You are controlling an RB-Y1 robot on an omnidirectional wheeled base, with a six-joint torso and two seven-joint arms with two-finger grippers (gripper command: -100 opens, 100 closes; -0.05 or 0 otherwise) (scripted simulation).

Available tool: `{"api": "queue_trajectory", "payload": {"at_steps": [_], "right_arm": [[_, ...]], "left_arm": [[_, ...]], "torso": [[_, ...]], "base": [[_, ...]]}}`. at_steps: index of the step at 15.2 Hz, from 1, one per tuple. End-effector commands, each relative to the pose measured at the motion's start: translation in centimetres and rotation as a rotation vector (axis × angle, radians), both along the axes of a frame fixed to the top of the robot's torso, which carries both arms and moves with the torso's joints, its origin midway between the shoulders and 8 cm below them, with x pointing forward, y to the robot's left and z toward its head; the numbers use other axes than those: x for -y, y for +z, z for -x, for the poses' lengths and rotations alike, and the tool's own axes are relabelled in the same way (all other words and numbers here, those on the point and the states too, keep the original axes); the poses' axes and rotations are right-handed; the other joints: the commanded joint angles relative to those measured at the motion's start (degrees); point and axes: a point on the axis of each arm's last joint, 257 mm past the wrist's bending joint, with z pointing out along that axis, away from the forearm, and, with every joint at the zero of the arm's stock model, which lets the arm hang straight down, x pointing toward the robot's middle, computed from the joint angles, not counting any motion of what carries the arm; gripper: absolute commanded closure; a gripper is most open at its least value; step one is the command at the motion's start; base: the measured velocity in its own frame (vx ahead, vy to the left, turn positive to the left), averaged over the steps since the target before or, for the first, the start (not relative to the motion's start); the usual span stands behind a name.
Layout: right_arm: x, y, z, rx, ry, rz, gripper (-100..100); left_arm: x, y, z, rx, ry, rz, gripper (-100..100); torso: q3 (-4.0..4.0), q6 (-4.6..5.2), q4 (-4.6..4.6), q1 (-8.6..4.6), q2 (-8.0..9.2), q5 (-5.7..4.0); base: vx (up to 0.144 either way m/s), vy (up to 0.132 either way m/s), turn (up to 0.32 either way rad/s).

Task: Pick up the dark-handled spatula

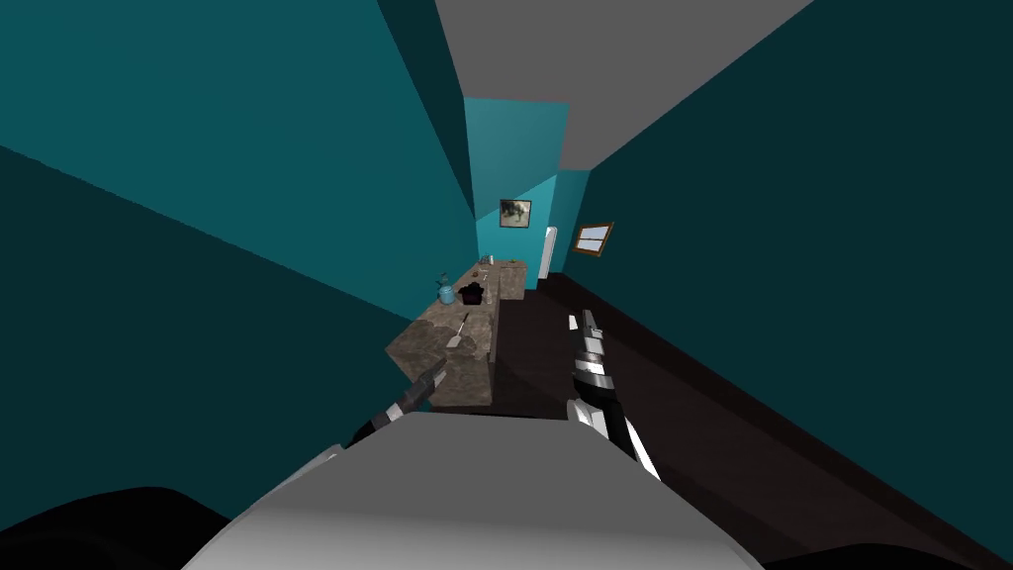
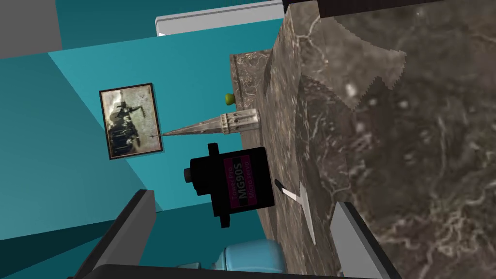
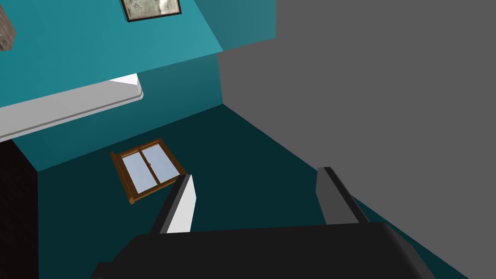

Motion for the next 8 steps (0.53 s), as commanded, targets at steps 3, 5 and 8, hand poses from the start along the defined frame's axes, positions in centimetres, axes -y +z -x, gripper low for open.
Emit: {"api": "queue_trajectory", "payload": {"at_steps": [3,5,8], "right_arm": [[0.0,0.0,0.0,0.000,0.000,0.000,0],[0.0,0.0,0.0,0.000,0.000,0.000,0],[0.0,0.0,0.0,0.000,0.000,0.000,0]], "left_arm": [[-1.8,-4.0,2.8,-0.121,-0.018,-0.042,-100],[-3.4,-6.6,5.0,-0.207,-0.018,-0.065,-100],[-6.3,-9.7,7.9,-0.312,-0.009,-0.111,-100]], "torso": [[0.00,0.01,0.00,0.03,0.00,0.01],[0.00,-0.01,0.00,0.05,-0.01,0.01],[-0.02,0.03,-0.01,-0.04,-0.03,0.00]], "base": [[-0.004,-0.029,-0.115],[-0.001,-0.034,-0.146],[0.004,-0.052,-0.218]]}}
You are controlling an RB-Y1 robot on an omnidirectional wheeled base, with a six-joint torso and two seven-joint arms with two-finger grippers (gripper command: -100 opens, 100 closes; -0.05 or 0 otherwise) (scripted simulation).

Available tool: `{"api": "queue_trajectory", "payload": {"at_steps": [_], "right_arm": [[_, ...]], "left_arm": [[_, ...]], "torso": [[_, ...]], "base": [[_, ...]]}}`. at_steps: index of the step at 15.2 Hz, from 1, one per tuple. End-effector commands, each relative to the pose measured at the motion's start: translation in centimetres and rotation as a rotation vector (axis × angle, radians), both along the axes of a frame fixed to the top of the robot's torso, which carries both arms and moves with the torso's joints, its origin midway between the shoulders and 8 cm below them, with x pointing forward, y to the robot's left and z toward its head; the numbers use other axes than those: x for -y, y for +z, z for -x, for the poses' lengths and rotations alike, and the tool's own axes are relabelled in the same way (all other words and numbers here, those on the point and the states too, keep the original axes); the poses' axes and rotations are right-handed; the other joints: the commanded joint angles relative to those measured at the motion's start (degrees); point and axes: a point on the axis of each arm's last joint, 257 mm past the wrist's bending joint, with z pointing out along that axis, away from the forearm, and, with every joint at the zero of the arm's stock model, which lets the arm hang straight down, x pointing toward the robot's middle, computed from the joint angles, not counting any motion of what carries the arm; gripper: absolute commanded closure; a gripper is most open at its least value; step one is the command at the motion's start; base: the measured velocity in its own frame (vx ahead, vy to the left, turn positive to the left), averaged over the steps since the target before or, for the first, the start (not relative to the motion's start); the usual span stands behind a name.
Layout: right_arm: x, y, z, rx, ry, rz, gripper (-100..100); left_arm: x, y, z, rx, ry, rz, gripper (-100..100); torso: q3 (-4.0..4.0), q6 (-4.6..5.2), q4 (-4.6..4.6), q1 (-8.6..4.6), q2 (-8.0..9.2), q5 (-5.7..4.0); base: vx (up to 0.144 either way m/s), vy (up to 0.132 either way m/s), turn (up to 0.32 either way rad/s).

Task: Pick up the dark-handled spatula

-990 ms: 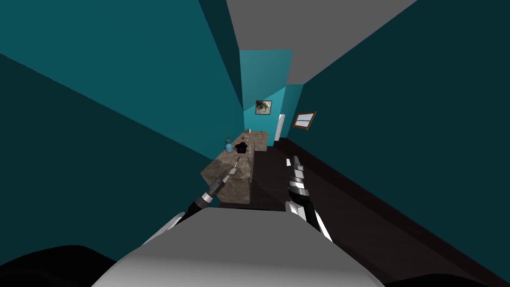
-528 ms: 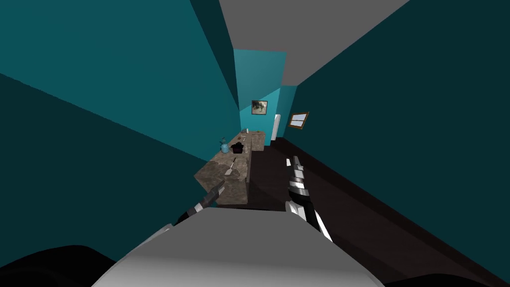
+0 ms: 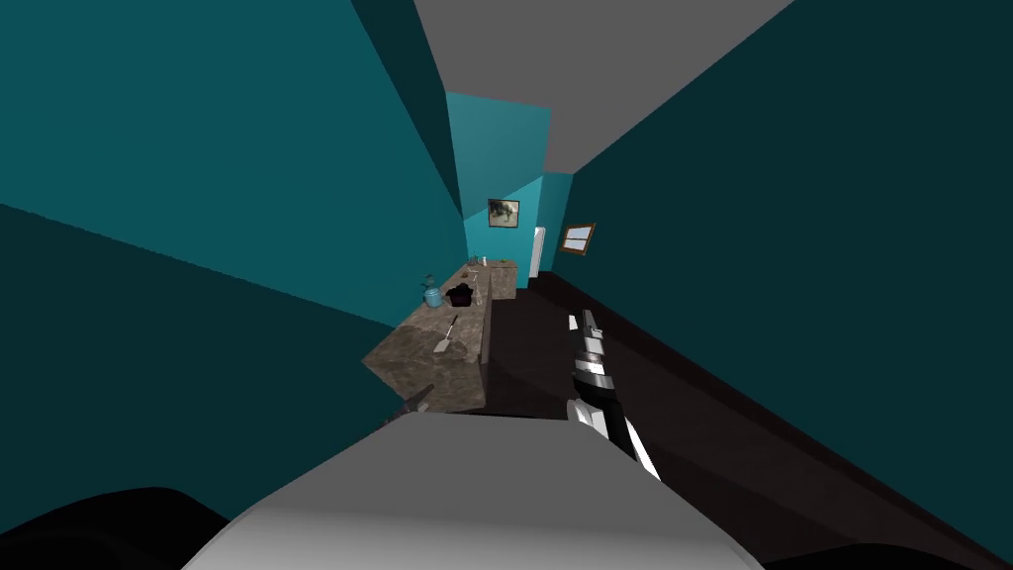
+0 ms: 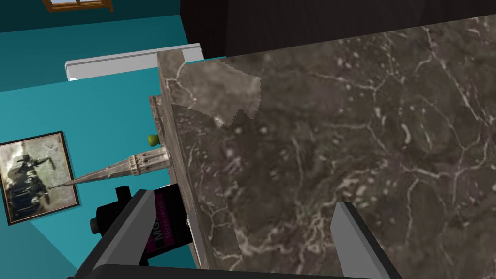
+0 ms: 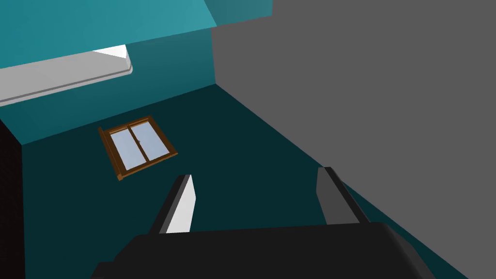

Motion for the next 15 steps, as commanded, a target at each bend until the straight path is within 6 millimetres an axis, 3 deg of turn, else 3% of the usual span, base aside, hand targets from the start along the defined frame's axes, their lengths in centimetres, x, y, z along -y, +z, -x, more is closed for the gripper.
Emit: {"api": "queue_trajectory", "payload": {"at_steps": [1,2,4,5,8,9,10,11,13,14,15], "right_arm": [[0.0,0.0,0.0,0.000,0.000,0.000,0],[0.0,0.0,0.0,0.000,0.000,0.000,0],[0.0,0.0,0.0,0.000,0.000,0.000,0],[0.0,0.0,0.0,0.000,0.000,0.000,0],[0.0,0.0,0.0,0.000,0.000,0.000,0],[0.0,0.0,0.0,0.000,0.000,0.000,0],[0.0,0.0,0.0,0.000,0.000,0.000,0],[0.0,0.0,0.0,0.000,0.000,0.000,0],[0.0,0.0,0.0,0.000,0.000,0.000,0],[0.0,0.0,0.0,0.000,0.000,0.000,0],[0.0,0.0,0.0,0.000,0.000,0.000,0]], "left_arm": [[-1.5,-0.9,1.4,-0.045,-0.003,-0.028,-100],[-3.0,-2.7,3.7,-0.119,0.002,-0.046,-100],[-3.9,-2.9,4.0,-0.131,-0.002,-0.067,-100],[-5.6,-4.3,6.5,-0.203,0.002,-0.089,-100],[-6.4,-4.5,6.8,-0.214,0.000,-0.108,-100],[-8.4,-5.5,9.2,-0.284,0.002,-0.137,-100],[-9.2,-5.7,9.5,-0.293,0.004,-0.151,-100],[-10.8,-6.6,11.9,-0.357,0.018,-0.169,-100],[-12.0,-6.5,12.2,-0.368,0.010,-0.197,-100],[-14.6,-7.1,14.8,-0.436,0.022,-0.234,-100],[-14.9,-6.9,14.7,-0.438,0.017,-0.243,-100]], "torso": [[0.00,0.00,0.00,0.00,0.00,0.00],[0.00,-0.02,0.00,0.03,0.00,0.00],[0.01,0.00,0.00,0.03,0.01,0.00],[0.01,-0.01,0.01,0.06,0.01,0.02],[0.00,-0.02,0.00,0.04,0.00,0.01],[0.00,-0.03,0.01,0.08,0.00,0.02],[0.00,0.02,0.00,0.06,0.00,0.02],[0.00,0.01,0.00,0.04,-0.01,0.01],[-0.01,0.02,0.00,-0.04,-0.01,-0.02],[0.00,-0.03,0.00,0.00,0.00,-0.02],[0.01,0.03,0.00,-0.01,0.01,-0.01]], "base": [[0.002,-0.034,-0.051],[0.005,-0.043,-0.203],[0.003,-0.037,-0.156],[0.008,-0.045,-0.204],[0.006,-0.034,-0.106],[0.005,-0.038,-0.176],[0.008,-0.048,-0.234],[0.010,-0.072,-0.395],[0.005,-0.050,-0.166],[-0.001,-0.052,-0.222],[-0.002,-0.051,-0.259]]}}
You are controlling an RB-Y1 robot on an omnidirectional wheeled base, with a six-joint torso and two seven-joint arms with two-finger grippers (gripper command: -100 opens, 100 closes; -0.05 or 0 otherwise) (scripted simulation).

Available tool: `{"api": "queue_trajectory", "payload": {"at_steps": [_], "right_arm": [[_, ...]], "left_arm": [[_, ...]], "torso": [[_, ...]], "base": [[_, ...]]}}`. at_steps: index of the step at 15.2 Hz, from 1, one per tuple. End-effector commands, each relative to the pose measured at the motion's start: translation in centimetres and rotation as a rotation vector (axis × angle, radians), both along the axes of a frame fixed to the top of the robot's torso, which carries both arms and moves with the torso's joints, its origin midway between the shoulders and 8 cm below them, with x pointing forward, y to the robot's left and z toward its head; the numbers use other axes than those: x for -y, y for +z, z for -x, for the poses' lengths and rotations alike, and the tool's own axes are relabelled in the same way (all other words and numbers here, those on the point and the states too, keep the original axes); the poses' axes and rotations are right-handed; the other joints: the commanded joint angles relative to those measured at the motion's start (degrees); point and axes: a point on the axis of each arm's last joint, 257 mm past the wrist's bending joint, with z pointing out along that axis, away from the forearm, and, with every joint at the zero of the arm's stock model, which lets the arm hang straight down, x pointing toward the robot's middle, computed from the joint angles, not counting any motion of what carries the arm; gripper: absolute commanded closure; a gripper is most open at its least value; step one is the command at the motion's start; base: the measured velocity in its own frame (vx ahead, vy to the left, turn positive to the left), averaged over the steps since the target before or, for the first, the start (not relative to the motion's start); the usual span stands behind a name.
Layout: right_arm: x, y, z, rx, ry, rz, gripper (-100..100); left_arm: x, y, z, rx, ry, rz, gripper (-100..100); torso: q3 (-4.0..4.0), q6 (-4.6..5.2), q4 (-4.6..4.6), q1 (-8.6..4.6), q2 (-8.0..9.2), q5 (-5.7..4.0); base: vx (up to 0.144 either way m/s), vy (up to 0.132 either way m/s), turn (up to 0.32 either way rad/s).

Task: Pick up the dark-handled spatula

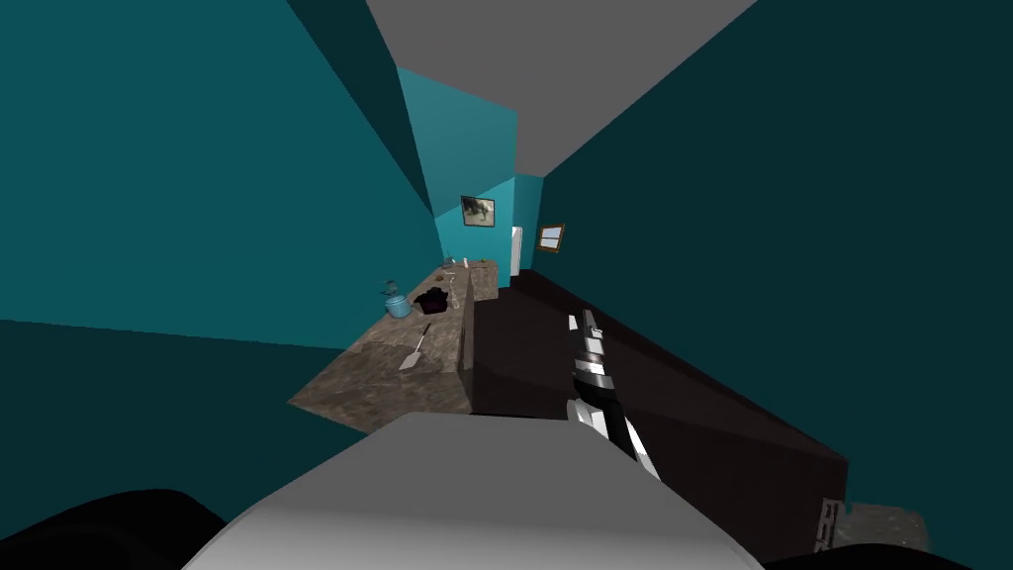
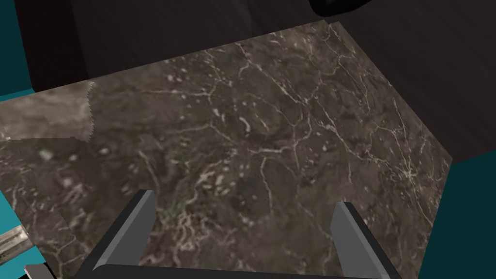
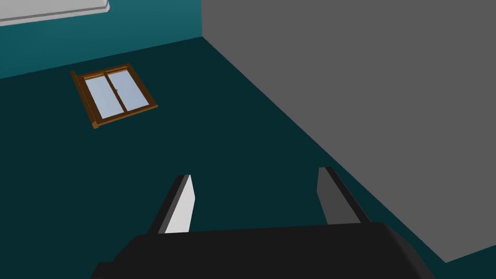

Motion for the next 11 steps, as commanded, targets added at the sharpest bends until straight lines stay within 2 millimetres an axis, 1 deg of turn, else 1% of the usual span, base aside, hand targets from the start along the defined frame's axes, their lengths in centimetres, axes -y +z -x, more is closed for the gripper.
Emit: {"api": "queue_trajectory", "payload": {"at_steps": [1,2,3,4,5,6,7,8,9,10,11], "right_arm": [[0.0,0.0,0.0,0.000,0.000,0.000,0],[0.0,0.0,0.0,0.000,0.000,0.000,0],[0.0,0.0,0.0,0.000,0.000,0.000,0],[0.0,0.0,0.0,0.000,0.000,0.000,0],[0.0,0.0,0.0,0.000,0.000,0.000,0],[0.0,0.0,0.0,0.000,0.000,0.000,0],[0.0,0.0,0.0,0.000,0.000,0.000,0],[0.0,0.0,0.0,0.000,0.000,0.000,0],[0.0,0.0,0.0,0.000,0.000,0.000,0],[0.0,0.0,0.0,0.000,0.000,0.000,0],[0.0,0.0,0.0,0.000,0.000,0.000,0]], "left_arm": [[-3.4,-0.2,3.3,-0.086,0.010,-0.058,-100],[-3.8,0.0,3.3,-0.089,0.002,-0.067,-100],[-5.8,0.2,5.1,-0.139,0.004,-0.099,-100],[-6.7,0.3,5.4,-0.148,0.006,-0.117,-100],[-9.1,0.6,7.5,-0.199,0.018,-0.156,-100],[-9.6,0.9,7.3,-0.202,0.009,-0.166,-100],[-9.6,0.9,7.3,-0.202,0.009,-0.166,-100],[-11.8,1.7,8.7,-0.244,0.008,-0.204,-100],[-12.4,1.7,9.0,-0.250,0.012,-0.215,-100],[-14.7,2.7,10.2,-0.289,0.012,-0.256,-100],[-15.1,2.8,10.4,-0.293,0.014,-0.264,-100]], "torso": [[0.00,0.00,0.00,0.00,0.00,0.00],[0.00,0.03,0.00,-0.04,0.00,-0.03],[-0.01,0.02,0.00,-0.05,-0.02,-0.01],[-0.03,0.07,-0.01,-0.07,-0.05,-0.01],[-0.02,0.00,-0.01,-0.08,-0.04,-0.02],[-0.02,0.03,-0.01,-0.12,-0.03,-0.04],[-0.02,0.02,0.00,-0.12,-0.03,-0.03],[0.00,-0.03,0.00,-0.07,-0.01,-0.02],[0.00,0.02,0.00,-0.05,-0.01,-0.01],[-0.01,0.03,0.00,-0.04,-0.02,-0.02],[-0.02,0.07,0.00,-0.06,-0.03,-0.02]], "base": [[0.002,-0.068,-0.322],[0.009,-0.062,-0.287],[0.012,-0.074,-0.388],[0.010,-0.069,-0.261],[0.010,-0.079,-0.296],[0.007,-0.076,-0.279],[0.004,-0.048,-0.075],[0.007,-0.054,-0.216],[0.007,-0.055,-0.261],[0.006,-0.066,-0.354],[0.010,-0.065,-0.272]]}}
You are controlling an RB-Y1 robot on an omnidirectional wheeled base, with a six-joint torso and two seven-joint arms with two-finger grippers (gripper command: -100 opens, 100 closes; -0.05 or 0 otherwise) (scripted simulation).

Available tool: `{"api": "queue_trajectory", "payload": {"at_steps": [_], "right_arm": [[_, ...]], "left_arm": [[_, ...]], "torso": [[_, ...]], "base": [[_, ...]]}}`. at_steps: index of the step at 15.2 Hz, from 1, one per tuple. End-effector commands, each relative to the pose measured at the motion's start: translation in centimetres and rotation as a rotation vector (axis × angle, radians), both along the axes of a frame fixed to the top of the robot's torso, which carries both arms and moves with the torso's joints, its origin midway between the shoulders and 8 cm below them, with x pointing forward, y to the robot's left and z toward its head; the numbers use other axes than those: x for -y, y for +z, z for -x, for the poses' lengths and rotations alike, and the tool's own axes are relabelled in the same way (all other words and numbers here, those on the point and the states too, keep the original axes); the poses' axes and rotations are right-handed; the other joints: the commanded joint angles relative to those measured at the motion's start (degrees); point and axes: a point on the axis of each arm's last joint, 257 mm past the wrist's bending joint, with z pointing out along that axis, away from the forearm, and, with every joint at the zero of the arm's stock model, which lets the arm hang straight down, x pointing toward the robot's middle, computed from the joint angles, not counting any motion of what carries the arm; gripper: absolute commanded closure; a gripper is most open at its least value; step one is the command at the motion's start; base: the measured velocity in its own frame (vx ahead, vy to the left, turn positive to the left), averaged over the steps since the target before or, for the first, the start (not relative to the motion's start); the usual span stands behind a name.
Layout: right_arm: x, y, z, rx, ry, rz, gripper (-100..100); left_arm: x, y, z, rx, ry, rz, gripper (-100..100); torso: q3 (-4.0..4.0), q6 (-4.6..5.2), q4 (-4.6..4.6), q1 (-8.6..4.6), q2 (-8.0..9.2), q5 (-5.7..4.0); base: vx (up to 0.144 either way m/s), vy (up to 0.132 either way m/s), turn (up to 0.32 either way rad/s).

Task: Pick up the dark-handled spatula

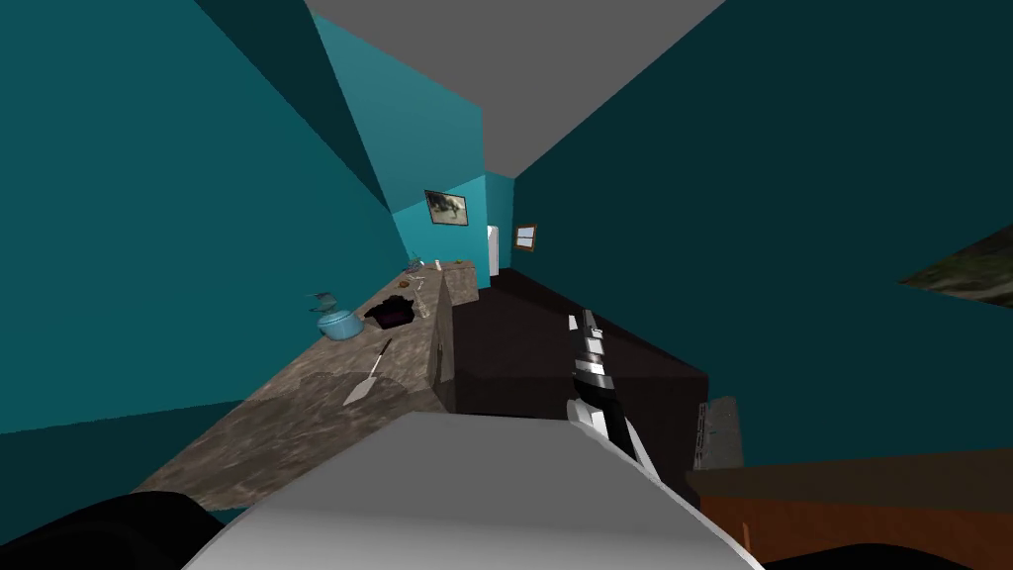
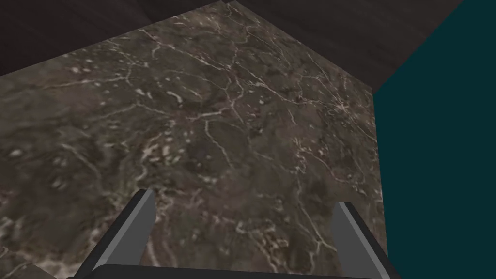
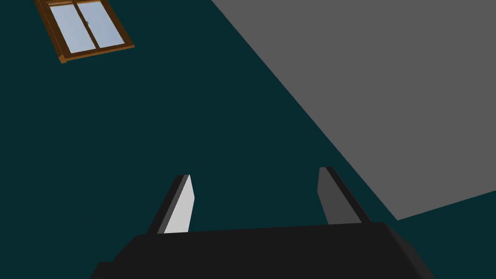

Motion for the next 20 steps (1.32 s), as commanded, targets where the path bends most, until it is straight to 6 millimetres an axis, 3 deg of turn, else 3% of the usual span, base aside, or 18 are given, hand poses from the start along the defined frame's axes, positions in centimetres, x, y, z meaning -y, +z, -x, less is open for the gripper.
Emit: {"api": "queue_trajectory", "payload": {"at_steps": [1,4,5,6,7,8,9,10,13,17,20], "right_arm": [[0.0,0.0,0.0,0.000,0.000,0.000,0],[0.0,0.0,0.0,0.000,0.000,0.000,0],[0.0,0.0,0.0,0.000,0.000,0.000,0],[0.0,0.0,0.0,0.000,0.000,0.000,0],[0.0,0.0,0.0,0.000,0.000,0.000,0],[0.0,0.0,0.0,0.000,0.000,0.000,0],[0.0,0.0,0.0,0.000,0.000,0.000,0],[0.0,0.0,0.0,0.000,0.000,0.000,0],[0.0,0.0,0.0,0.000,0.000,0.000,0],[0.0,0.0,0.0,0.000,0.000,0.000,0],[0.0,0.0,0.0,0.000,0.000,0.000,0]], "left_arm": [[-3.3,1.5,1.7,-0.052,-0.001,-0.060,-100],[-6.2,2.9,2.9,-0.089,0.001,-0.116,-100],[-8.2,4.2,3.5,-0.116,0.000,-0.155,-100],[-8.4,4.2,3.5,-0.117,0.001,-0.158,-100],[-10.3,5.5,4.0,-0.139,0.001,-0.196,-100],[-10.3,5.5,4.0,-0.139,0.001,-0.196,-100],[-11.9,6.6,4.3,-0.156,0.001,-0.229,-100],[-11.9,6.6,4.3,-0.156,0.001,-0.229,-100],[-14.9,8.9,4.1,-0.175,0.003,-0.293,-100],[-15.2,9.0,3.0,-0.155,0.009,-0.299,-100],[-15.3,8.6,4.9,-0.155,0.022,-0.297,-100]], "torso": [[0.00,0.00,0.00,0.00,0.00,0.00],[0.00,0.04,0.00,-0.02,0.01,-0.01],[0.00,0.01,0.00,0.00,0.00,0.00],[0.00,0.02,0.00,0.00,-0.01,0.01],[-0.01,0.00,0.00,0.01,-0.02,0.00],[-0.01,0.02,0.00,0.01,-0.02,0.00],[-0.01,0.00,0.00,0.03,-0.02,0.01],[-0.01,0.02,0.00,0.03,-0.03,0.00],[-0.08,0.09,-0.02,0.09,-0.14,0.02],[-0.27,0.07,-0.10,0.17,-0.48,0.06],[-0.15,-0.06,-0.05,0.18,-0.25,0.06]], "base": [[0.012,-0.072,-0.296],[0.009,-0.062,-0.272],[0.019,-0.060,-0.255],[0.022,-0.054,-0.234],[0.021,-0.054,-0.270],[0.020,-0.046,-0.227],[0.024,-0.046,-0.263],[0.025,-0.042,-0.250],[0.060,-0.038,-0.387],[0.133,-0.013,-0.362],[0.060,0.004,-0.091]]}}
